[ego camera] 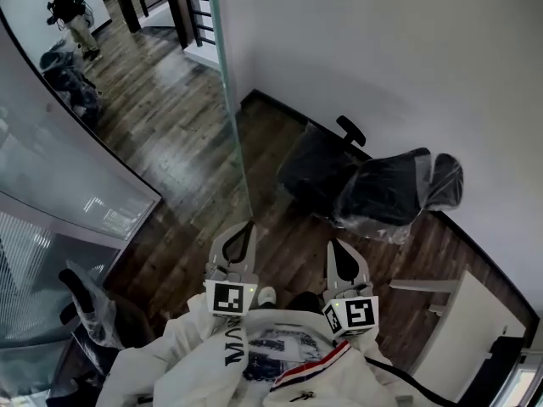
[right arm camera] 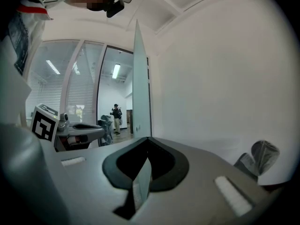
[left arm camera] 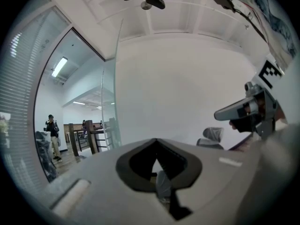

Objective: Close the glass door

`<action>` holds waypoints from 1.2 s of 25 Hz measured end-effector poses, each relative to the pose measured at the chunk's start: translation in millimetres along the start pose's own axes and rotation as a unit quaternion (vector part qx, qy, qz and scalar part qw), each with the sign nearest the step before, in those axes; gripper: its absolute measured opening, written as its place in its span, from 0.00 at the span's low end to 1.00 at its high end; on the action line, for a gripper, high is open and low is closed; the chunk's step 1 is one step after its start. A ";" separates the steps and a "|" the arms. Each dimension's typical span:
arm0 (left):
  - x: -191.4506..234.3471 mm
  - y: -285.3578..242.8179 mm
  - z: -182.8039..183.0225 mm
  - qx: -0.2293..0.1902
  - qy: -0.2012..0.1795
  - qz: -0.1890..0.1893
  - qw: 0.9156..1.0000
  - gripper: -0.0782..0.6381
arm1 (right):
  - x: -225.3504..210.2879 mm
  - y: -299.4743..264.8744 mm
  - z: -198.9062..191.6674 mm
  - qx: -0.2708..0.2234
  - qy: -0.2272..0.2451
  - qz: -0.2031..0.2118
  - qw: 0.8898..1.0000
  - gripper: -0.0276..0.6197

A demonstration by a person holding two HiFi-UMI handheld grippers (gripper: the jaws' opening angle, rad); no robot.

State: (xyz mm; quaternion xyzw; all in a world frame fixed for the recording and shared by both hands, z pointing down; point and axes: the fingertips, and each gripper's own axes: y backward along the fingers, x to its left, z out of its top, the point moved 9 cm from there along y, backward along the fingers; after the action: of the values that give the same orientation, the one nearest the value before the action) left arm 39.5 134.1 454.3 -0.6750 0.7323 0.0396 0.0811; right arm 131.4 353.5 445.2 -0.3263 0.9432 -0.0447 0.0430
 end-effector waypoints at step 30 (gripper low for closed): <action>122.1 -162.0 3.1 0.079 -0.006 0.377 0.923 0.11 | -46.4 -388.2 37.9 0.008 -0.004 0.420 0.907 0.05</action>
State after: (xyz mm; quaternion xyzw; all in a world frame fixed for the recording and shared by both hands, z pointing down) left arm 191.6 0.8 438.5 -0.3399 0.9330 0.0137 0.1178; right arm 409.3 76.1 453.6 0.1005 0.9925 -0.0290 0.0638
